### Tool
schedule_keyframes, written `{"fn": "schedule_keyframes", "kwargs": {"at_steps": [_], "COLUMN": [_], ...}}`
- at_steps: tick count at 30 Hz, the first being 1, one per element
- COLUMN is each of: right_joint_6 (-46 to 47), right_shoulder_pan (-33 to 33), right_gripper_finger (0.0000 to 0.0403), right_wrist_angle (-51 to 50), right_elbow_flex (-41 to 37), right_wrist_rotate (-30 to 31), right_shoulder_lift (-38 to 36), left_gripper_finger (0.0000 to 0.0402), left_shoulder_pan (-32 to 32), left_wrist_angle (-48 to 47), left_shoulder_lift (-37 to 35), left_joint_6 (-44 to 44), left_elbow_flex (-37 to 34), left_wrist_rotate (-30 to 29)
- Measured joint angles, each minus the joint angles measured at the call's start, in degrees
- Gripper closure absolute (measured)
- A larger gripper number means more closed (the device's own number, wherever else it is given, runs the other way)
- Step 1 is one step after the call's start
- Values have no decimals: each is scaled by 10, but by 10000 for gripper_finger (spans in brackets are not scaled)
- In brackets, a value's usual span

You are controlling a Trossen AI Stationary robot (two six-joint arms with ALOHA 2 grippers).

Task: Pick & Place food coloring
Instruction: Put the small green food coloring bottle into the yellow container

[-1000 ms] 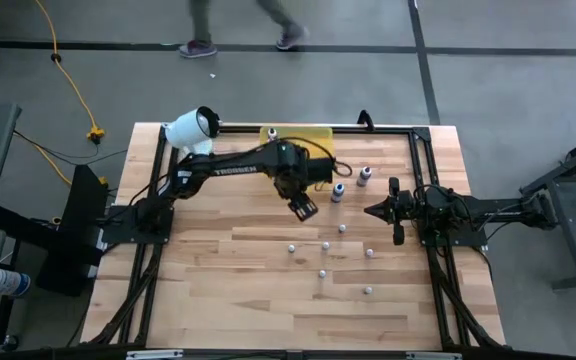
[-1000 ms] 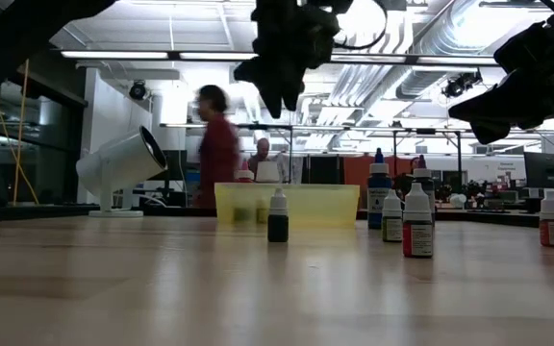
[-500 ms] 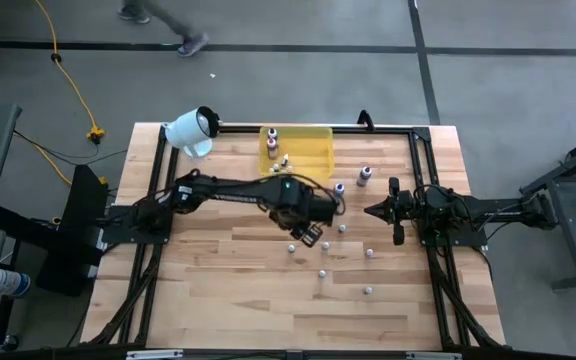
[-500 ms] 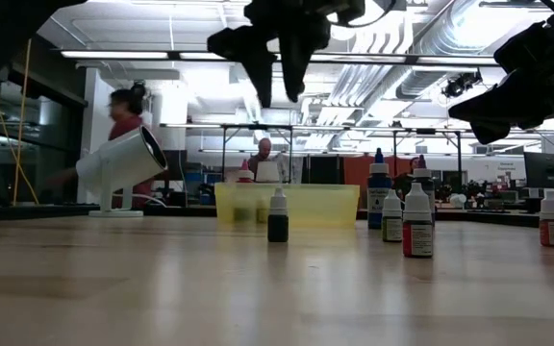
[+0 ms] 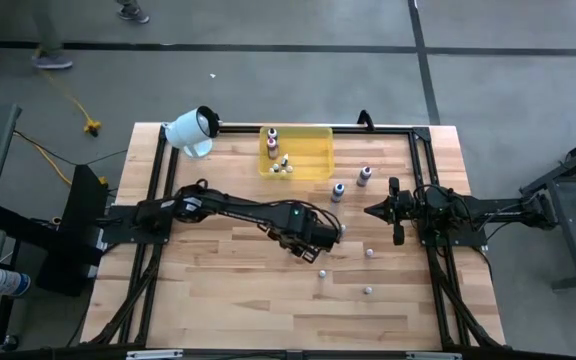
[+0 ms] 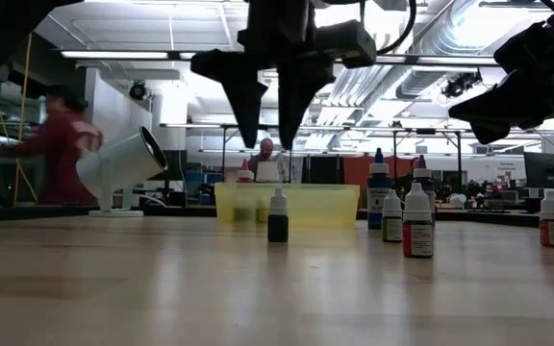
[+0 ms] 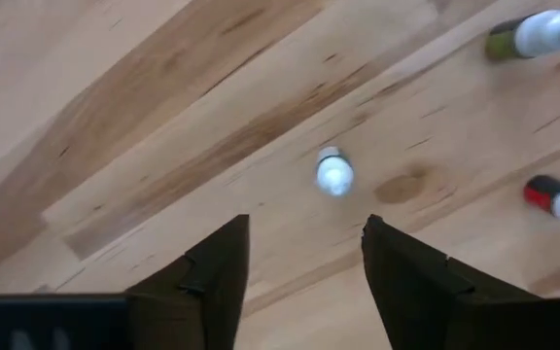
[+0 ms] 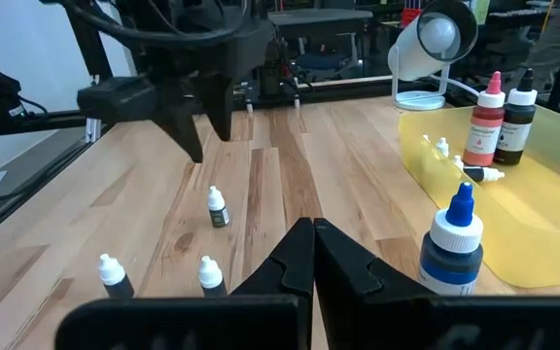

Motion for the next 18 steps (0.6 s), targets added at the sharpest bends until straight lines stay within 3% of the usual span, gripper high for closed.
{"fn": "schedule_keyframes", "kwargs": {"at_steps": [9, 18], "right_joint_6": [0, 0], "right_shoulder_pan": [0, 0], "right_gripper_finger": [402, 402], "right_wrist_angle": [0, -1], "right_elbow_flex": [0, 0], "right_wrist_rotate": [0, 0], "right_shoulder_lift": [0, 0], "left_gripper_finger": [115, 102], "left_shoulder_pan": [0, 1], "left_wrist_angle": [38, 45], "left_shoulder_lift": [22, 51], "left_joint_6": [3, 15], "left_elbow_flex": [1, 1], "left_wrist_rotate": [7, 12]}}
